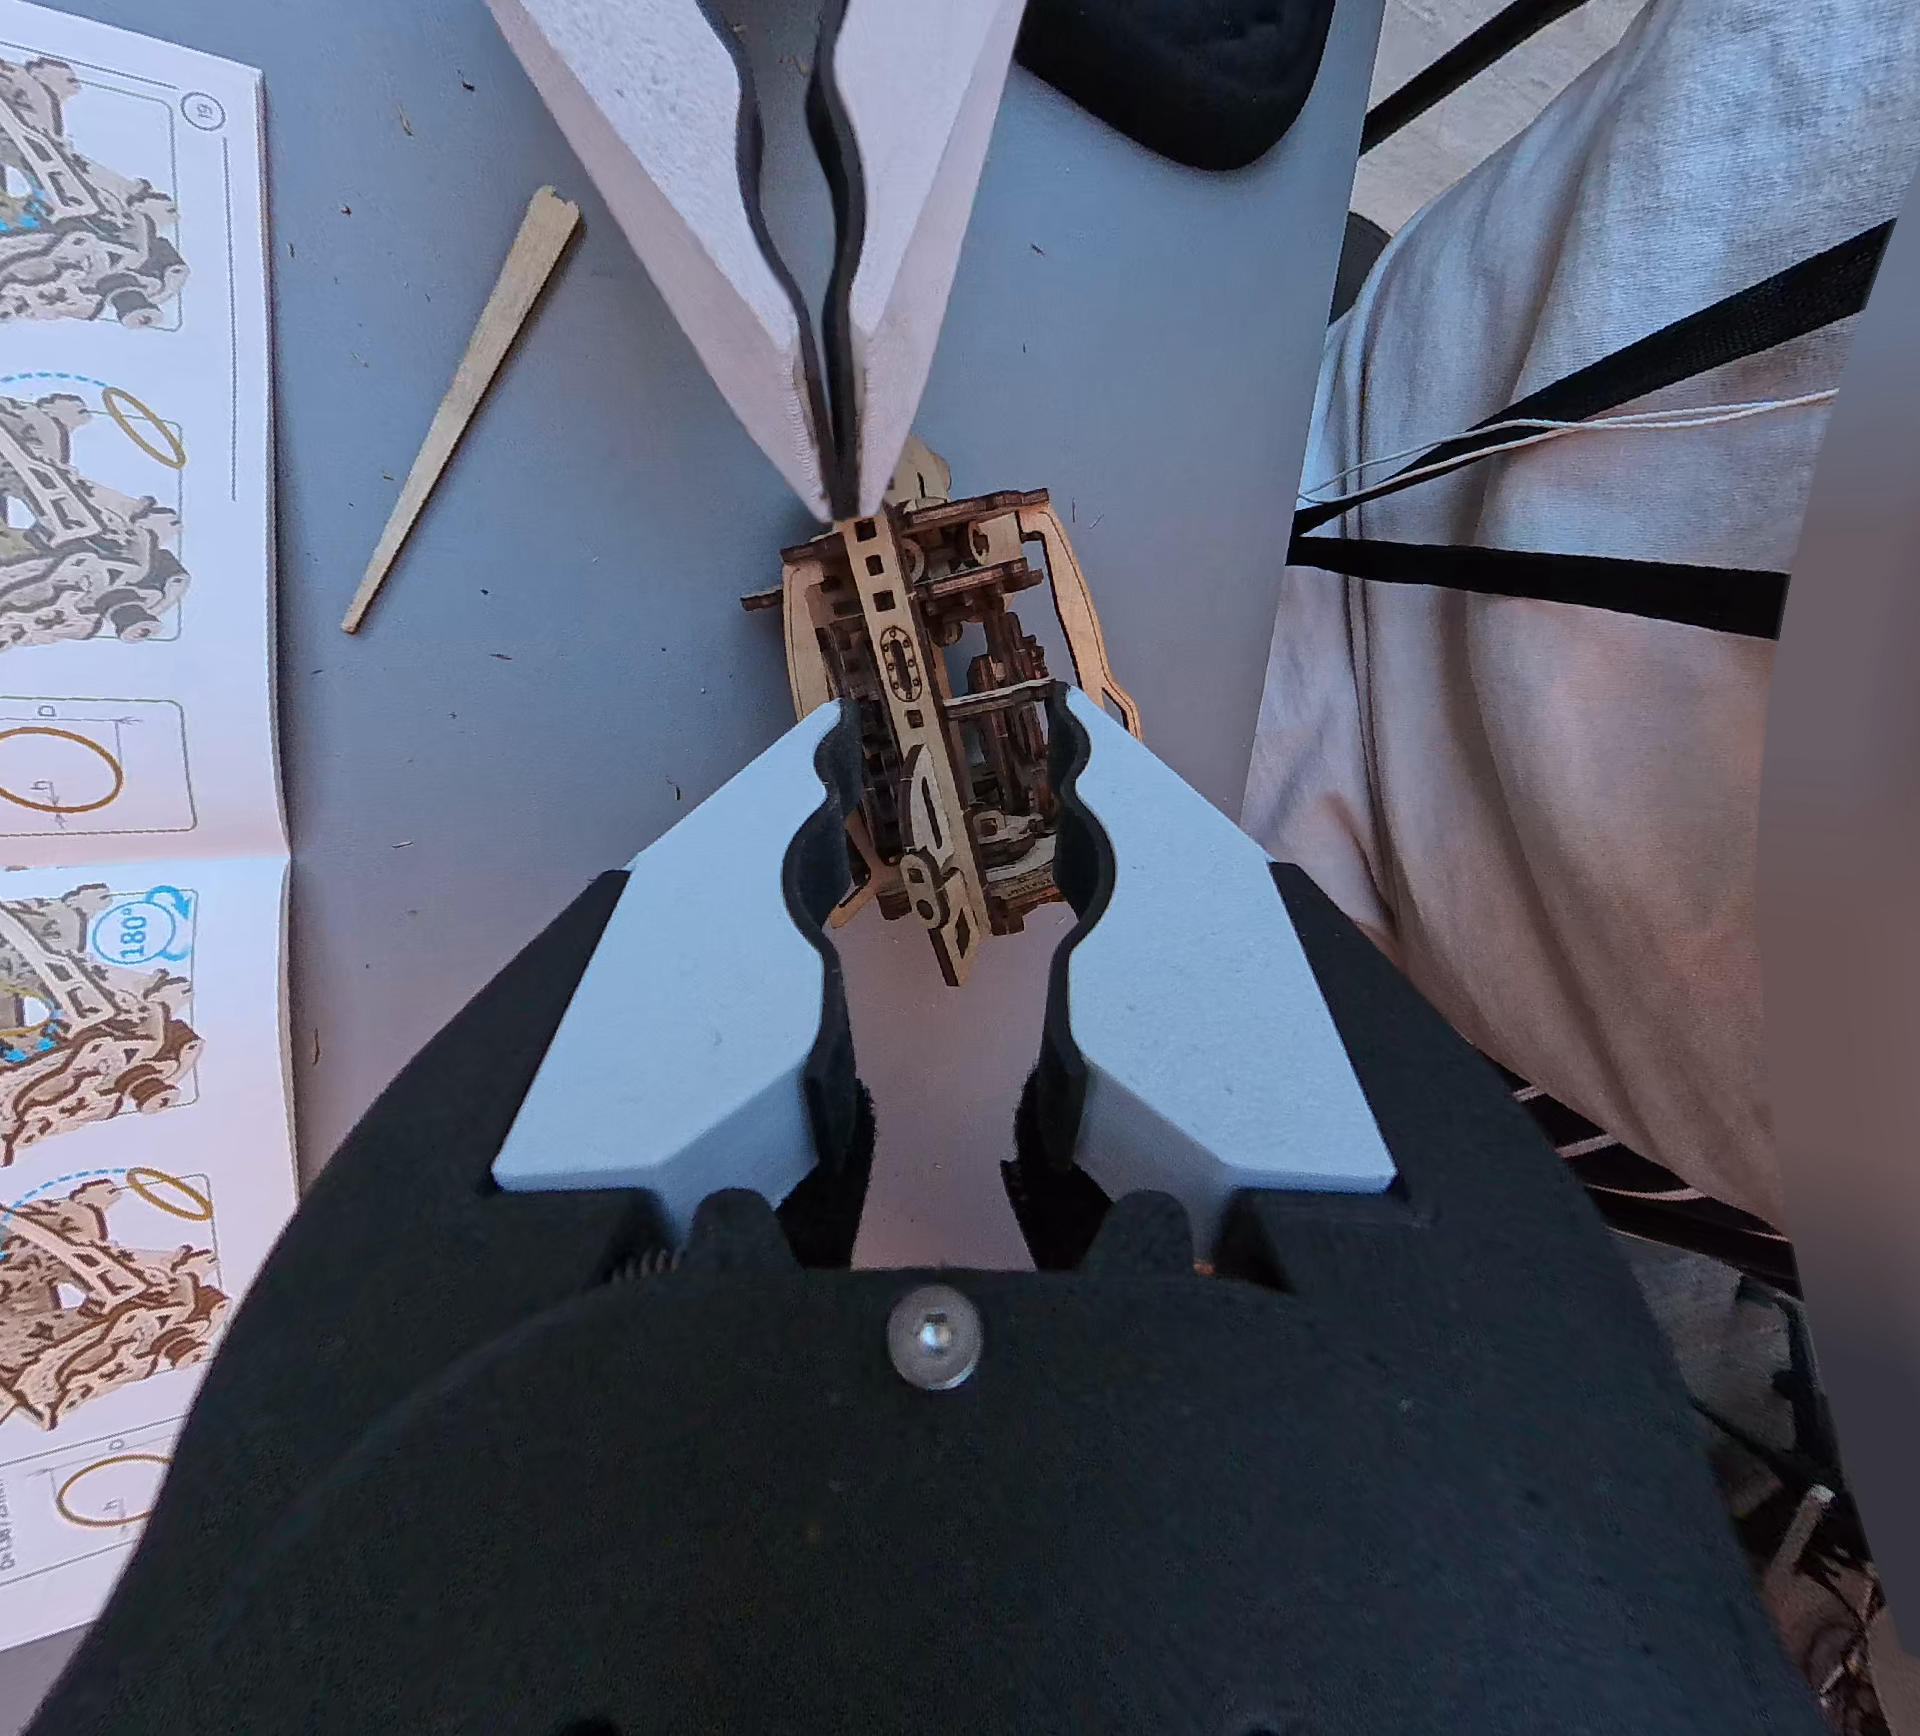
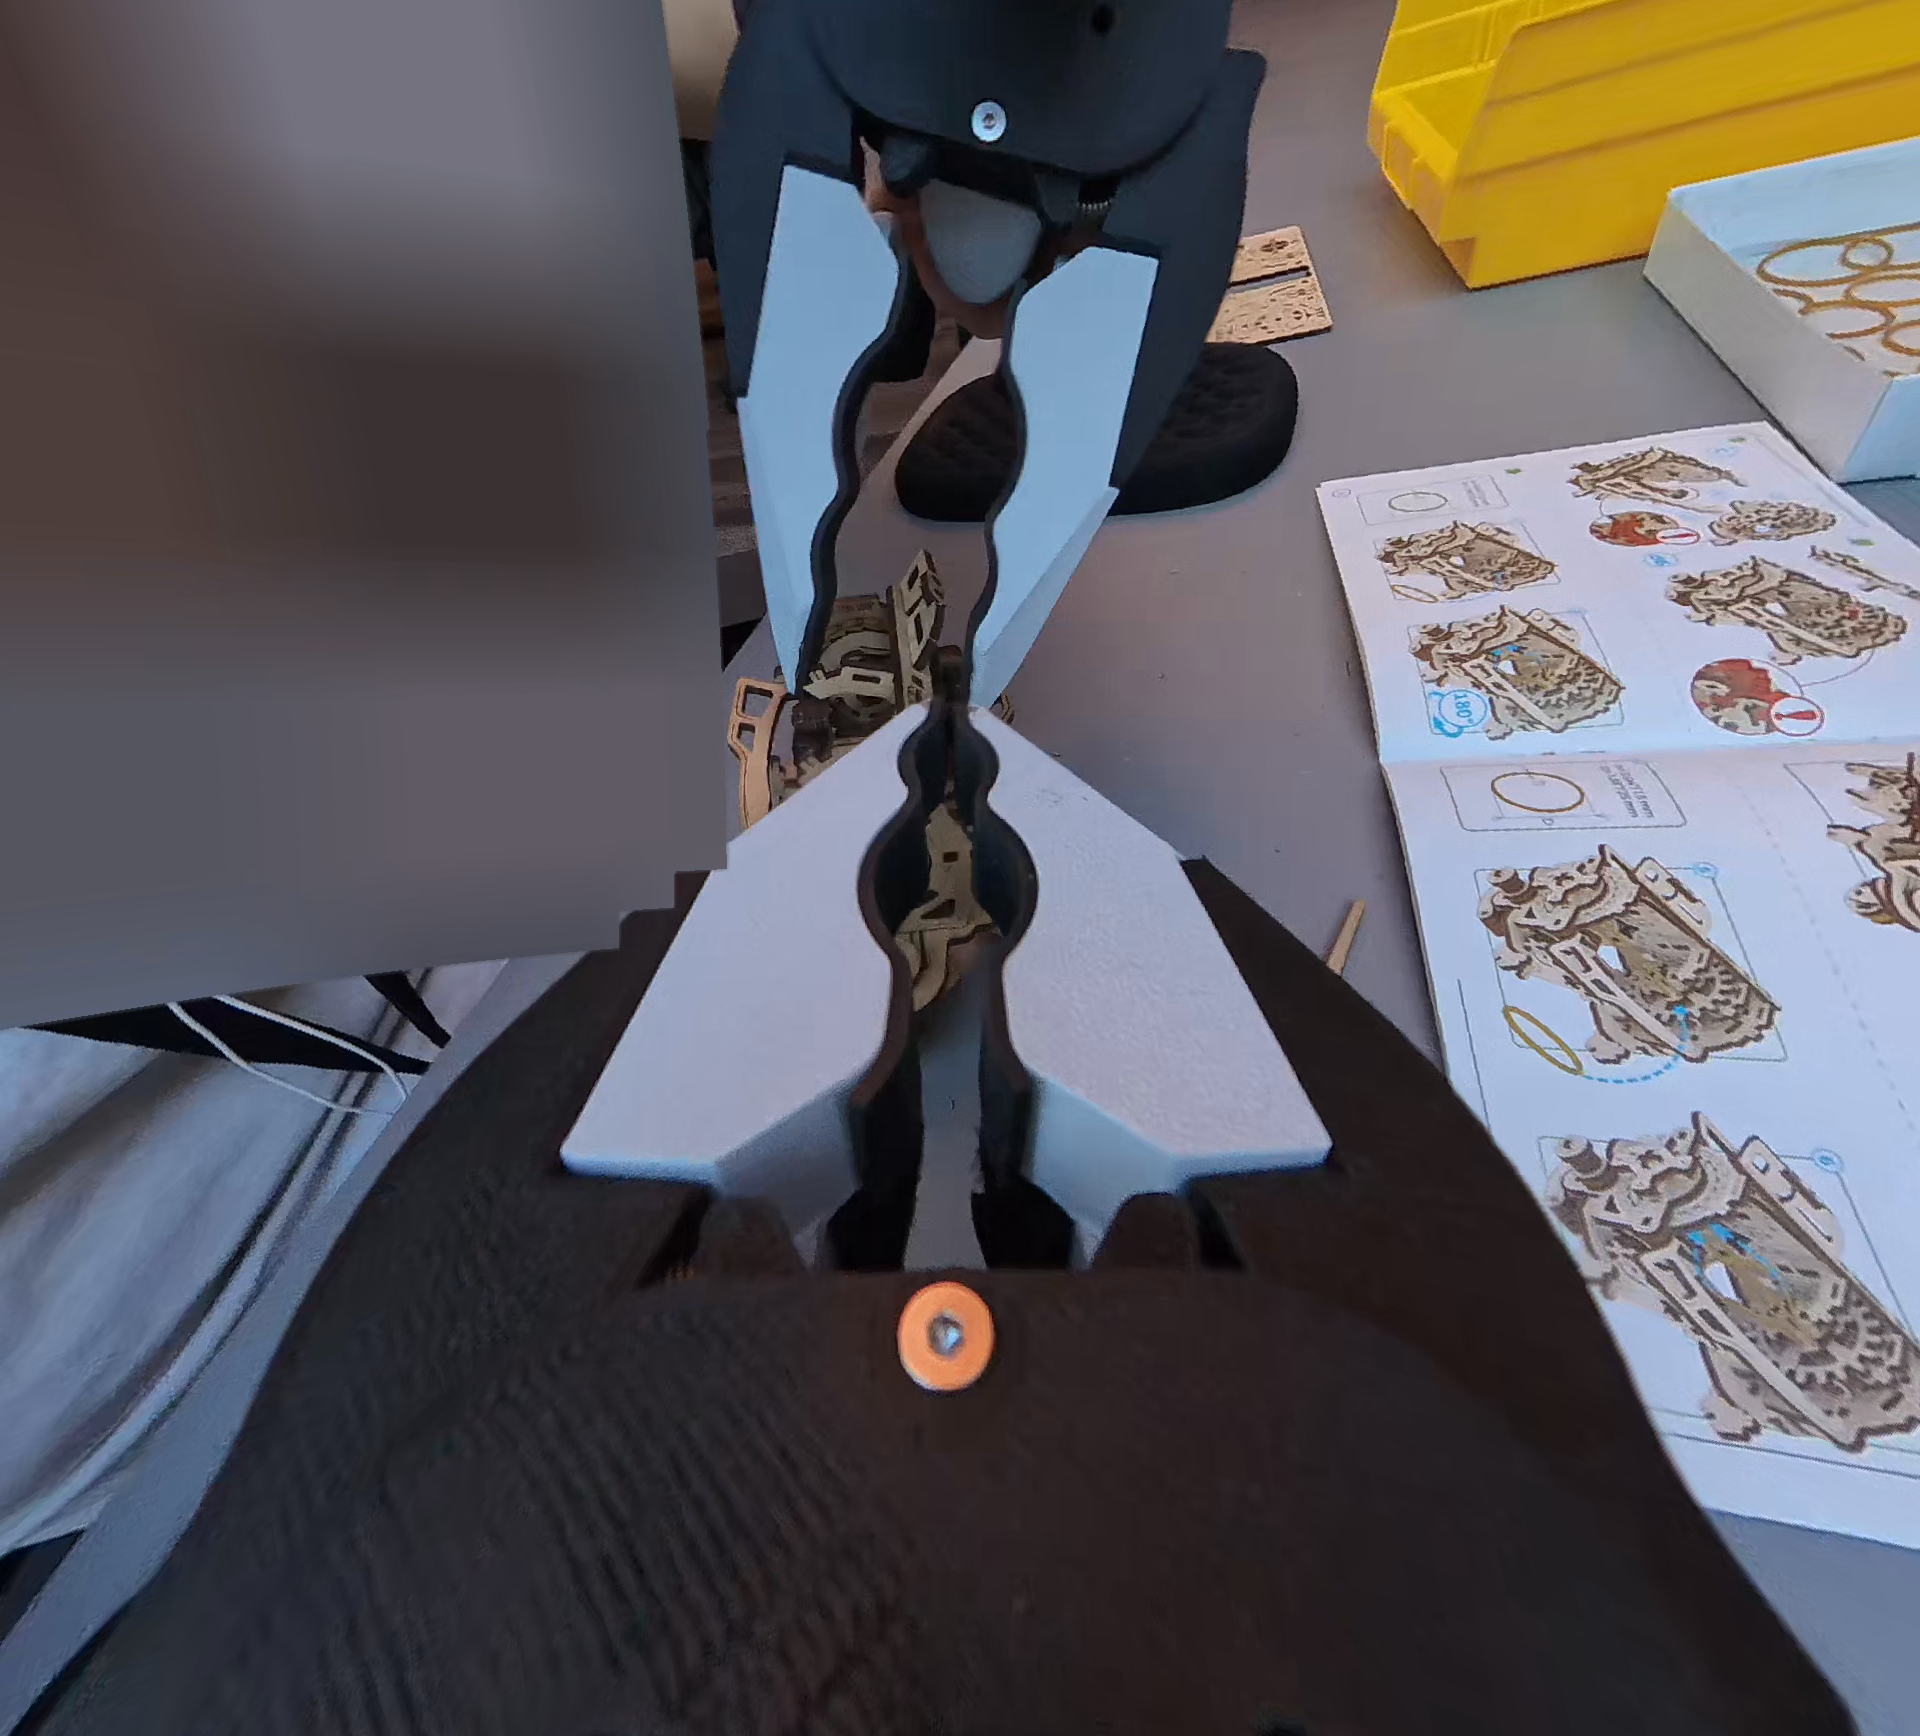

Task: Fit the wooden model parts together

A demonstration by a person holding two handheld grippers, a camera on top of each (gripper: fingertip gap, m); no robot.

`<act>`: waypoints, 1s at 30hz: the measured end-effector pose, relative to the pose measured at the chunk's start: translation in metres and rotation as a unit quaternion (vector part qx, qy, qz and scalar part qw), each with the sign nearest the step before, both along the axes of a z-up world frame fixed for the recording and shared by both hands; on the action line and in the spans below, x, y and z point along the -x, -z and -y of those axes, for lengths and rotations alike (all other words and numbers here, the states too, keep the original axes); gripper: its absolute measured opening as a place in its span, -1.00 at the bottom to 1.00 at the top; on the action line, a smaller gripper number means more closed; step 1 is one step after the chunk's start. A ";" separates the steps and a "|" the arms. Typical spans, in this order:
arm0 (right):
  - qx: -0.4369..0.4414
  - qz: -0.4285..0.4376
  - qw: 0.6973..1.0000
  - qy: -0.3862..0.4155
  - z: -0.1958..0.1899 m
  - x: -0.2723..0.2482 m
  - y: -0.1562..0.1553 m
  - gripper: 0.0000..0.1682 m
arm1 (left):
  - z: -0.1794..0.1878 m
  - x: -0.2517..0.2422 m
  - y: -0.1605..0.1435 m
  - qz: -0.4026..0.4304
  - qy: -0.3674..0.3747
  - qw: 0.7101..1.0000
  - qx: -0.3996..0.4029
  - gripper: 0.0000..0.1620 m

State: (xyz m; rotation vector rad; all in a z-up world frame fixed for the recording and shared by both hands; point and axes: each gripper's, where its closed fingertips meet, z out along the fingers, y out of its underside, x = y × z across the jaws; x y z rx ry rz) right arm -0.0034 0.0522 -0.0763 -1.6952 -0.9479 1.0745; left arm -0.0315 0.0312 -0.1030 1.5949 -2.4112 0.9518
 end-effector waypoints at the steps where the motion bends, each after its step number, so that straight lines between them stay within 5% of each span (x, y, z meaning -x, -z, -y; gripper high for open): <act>1: 0.014 -0.001 1.000 0.000 -0.001 0.001 0.001 -1.00 | 0.000 0.000 0.000 0.001 0.001 1.000 -0.001 -0.58; 18: 0.112 0.008 0.993 -0.035 0.007 0.006 0.015 -1.00 | 0.003 0.001 0.000 0.002 0.001 1.000 0.008 -0.58; 23: 0.087 0.018 0.995 -0.035 0.008 0.004 0.014 -1.00 | 0.003 0.001 0.000 0.001 0.000 1.000 0.012 -0.58; 26: -0.005 -0.004 0.998 -0.063 0.017 0.002 -0.006 -1.00 | 0.002 0.001 0.000 0.003 -0.002 1.000 0.011 -0.58; 29: -0.111 0.036 0.993 -0.027 0.016 -0.005 -0.004 -0.60 | 0.002 0.001 0.000 0.009 -0.005 1.000 0.012 -0.58; 30: -0.109 0.037 0.993 -0.038 0.021 -0.002 -0.002 -0.60 | 0.002 0.000 0.000 0.010 -0.006 1.000 0.012 -0.58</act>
